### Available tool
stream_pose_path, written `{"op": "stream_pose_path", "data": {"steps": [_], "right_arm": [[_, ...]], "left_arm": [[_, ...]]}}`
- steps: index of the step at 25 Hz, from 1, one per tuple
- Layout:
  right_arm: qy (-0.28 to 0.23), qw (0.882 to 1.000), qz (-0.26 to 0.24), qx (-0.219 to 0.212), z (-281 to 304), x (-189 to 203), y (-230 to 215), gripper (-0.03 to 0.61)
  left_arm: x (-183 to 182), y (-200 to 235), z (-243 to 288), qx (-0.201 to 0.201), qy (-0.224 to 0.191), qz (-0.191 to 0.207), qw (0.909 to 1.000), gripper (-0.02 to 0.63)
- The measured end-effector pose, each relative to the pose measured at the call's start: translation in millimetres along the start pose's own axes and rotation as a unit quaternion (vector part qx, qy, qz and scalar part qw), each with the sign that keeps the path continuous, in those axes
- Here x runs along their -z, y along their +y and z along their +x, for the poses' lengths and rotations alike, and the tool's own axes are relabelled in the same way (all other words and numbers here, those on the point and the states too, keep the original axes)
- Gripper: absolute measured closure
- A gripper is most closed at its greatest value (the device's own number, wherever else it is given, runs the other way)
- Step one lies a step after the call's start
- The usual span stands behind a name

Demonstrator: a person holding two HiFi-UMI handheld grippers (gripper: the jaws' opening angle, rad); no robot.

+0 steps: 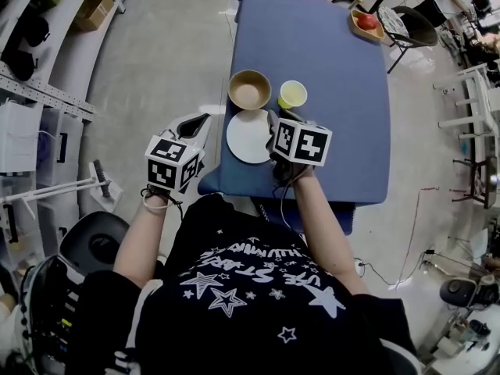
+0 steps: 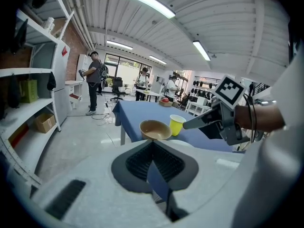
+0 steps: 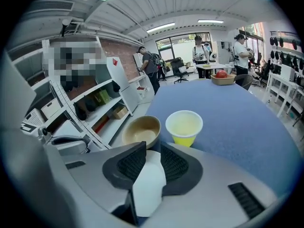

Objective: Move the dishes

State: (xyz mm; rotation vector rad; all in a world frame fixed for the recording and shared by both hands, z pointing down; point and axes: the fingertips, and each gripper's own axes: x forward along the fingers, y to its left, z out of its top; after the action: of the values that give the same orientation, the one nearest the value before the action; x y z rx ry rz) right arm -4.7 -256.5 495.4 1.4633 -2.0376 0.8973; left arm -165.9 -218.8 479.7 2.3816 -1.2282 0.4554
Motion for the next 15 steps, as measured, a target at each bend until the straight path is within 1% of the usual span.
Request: {"op": "stream_pose_path", "data": {"steps": [6,9,11,13,15], "right_arm": [[-0.009,0.999,-0.026,-0.029,-28,-1,-17,0.503],[-0.016,0.998,-0.033,-0.041,-42,0,-28,0.525],[-0.021,0.998,-0.038,-0.047,-52,-1,-35,0.542],[-0.027,0.997,-0.046,-0.049,-63,-1,-44,0.573],[-0.032,0.997,-0.050,-0.057,-74,2,-50,0.574]], "left_arm": [[-7,-36,-6,-0.026,-0.014,-0.008,0.9995,0.594],[-5,-57,-8,-0.032,-0.015,-0.017,0.9992,0.594],[-5,-70,-9,-0.034,-0.016,-0.015,0.9992,0.594],[-5,-84,-9,-0.035,-0.018,-0.012,0.9991,0.594],[-5,-97,-9,-0.036,-0.020,-0.011,0.9991,0.594]]}}
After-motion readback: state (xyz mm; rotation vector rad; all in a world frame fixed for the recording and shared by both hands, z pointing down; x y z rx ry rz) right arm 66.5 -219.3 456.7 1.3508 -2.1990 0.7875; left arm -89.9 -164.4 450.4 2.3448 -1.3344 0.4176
